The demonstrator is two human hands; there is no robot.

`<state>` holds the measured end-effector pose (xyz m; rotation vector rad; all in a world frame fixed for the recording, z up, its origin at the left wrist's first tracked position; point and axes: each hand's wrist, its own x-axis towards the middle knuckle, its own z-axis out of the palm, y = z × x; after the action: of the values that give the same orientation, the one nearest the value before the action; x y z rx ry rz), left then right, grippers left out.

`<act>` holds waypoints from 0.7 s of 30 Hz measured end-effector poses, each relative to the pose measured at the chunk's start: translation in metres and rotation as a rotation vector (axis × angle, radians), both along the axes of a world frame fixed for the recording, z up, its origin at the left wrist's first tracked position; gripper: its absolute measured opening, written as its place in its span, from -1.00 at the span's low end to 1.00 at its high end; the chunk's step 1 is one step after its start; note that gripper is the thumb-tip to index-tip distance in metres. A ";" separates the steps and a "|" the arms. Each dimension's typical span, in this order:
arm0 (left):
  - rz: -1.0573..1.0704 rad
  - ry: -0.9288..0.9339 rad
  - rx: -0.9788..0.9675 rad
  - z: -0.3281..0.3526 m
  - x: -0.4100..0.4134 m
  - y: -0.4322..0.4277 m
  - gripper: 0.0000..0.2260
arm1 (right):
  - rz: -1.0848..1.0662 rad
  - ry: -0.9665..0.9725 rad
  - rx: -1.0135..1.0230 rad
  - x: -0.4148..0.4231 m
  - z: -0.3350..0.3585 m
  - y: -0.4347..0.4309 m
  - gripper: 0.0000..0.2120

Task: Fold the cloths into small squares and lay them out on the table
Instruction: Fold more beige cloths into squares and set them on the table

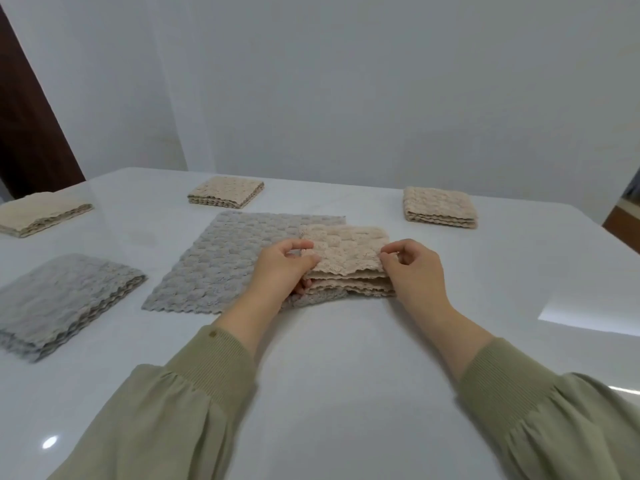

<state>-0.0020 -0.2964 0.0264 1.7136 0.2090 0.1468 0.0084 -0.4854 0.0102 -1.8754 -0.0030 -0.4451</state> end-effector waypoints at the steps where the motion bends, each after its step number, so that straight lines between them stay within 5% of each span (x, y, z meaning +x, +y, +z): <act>1: -0.018 -0.010 0.066 -0.001 -0.003 0.000 -0.80 | -0.004 0.005 -0.035 -0.001 -0.001 -0.002 -0.91; 16: -0.098 -0.008 0.302 -0.005 -0.001 0.007 -0.65 | 0.005 0.063 -0.363 -0.002 -0.003 -0.003 -0.89; 21: -0.093 -0.008 0.541 -0.004 -0.002 0.008 -0.48 | -0.069 0.017 -0.756 -0.001 -0.002 -0.003 -0.90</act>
<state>-0.0036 -0.2887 0.0227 2.2561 0.0855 0.1501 0.0069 -0.4886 0.0079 -2.6276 -0.1090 -0.5190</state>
